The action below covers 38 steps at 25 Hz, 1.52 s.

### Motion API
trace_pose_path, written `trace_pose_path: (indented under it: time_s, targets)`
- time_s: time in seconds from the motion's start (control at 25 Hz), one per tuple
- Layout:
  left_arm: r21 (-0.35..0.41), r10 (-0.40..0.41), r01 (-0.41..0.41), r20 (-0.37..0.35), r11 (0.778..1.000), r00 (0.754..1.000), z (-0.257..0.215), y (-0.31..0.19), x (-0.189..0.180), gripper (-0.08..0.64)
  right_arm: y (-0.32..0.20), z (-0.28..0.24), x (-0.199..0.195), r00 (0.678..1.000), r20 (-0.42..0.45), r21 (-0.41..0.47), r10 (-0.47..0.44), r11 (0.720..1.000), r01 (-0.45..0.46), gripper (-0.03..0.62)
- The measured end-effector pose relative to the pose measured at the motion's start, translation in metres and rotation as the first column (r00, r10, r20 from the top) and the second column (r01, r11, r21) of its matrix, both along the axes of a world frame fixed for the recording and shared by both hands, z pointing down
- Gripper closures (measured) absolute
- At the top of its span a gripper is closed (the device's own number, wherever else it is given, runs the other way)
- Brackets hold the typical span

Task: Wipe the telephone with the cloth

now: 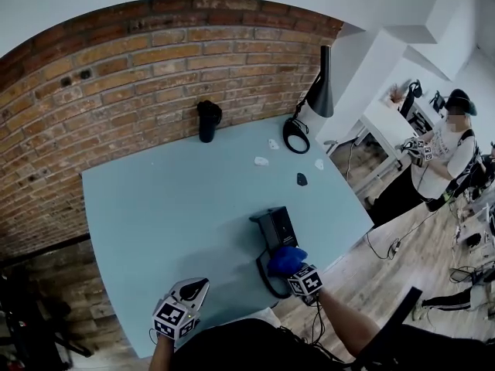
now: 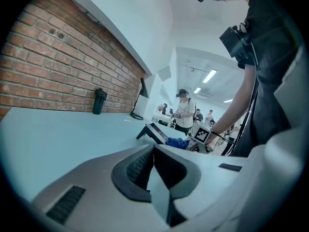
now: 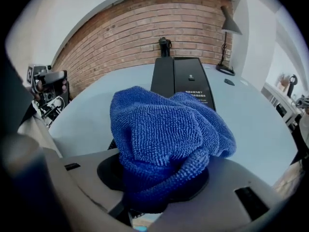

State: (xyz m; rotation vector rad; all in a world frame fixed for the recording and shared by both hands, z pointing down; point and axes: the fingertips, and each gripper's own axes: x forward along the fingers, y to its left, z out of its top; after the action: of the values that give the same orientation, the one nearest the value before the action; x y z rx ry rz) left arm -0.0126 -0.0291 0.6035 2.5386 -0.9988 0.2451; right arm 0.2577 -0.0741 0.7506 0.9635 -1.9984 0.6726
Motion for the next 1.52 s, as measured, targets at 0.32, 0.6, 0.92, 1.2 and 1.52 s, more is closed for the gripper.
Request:
trace_pose_path:
  time_s: [0.32, 0.6, 0.92, 1.2, 1.52]
  targets:
    - [-0.009, -0.014, 0.014, -0.004, 1.0, 1.0, 0.0, -0.001, -0.007, 0.56, -0.091, -0.092, -0.014, 0.987, 0.06, 0.197, -0.152, 0.971, 0.137, 0.399]
    - [-0.006, -0.006, 0.006, 0.01, 1.0, 1.0, -0.003, 0.004, -0.005, 0.56, -0.178, -0.107, -0.034, 0.996, -0.018, 0.284, -0.085, 0.955, 0.087, 0.399]
    - [-0.001, -0.051, 0.051, -0.001, 0.999, 0.999, -0.003, -0.002, -0.016, 0.56, -0.179, -0.095, -0.037, 0.993, 0.069, 0.208, -0.091, 0.975, 0.075, 0.413]
    - [-0.004, -0.02, 0.02, 0.011, 1.0, 1.0, 0.002, 0.002, -0.007, 0.56, -0.173, -0.095, -0.031, 0.989, 0.146, 0.219, -0.03, 0.976, -0.003, 0.413]
    - [-0.008, -0.011, 0.011, 0.008, 1.0, 1.0, 0.003, 0.003, -0.006, 0.56, -0.165, -0.091, -0.028, 0.986, 0.167, 0.214, 0.005, 0.976, -0.041, 0.413]
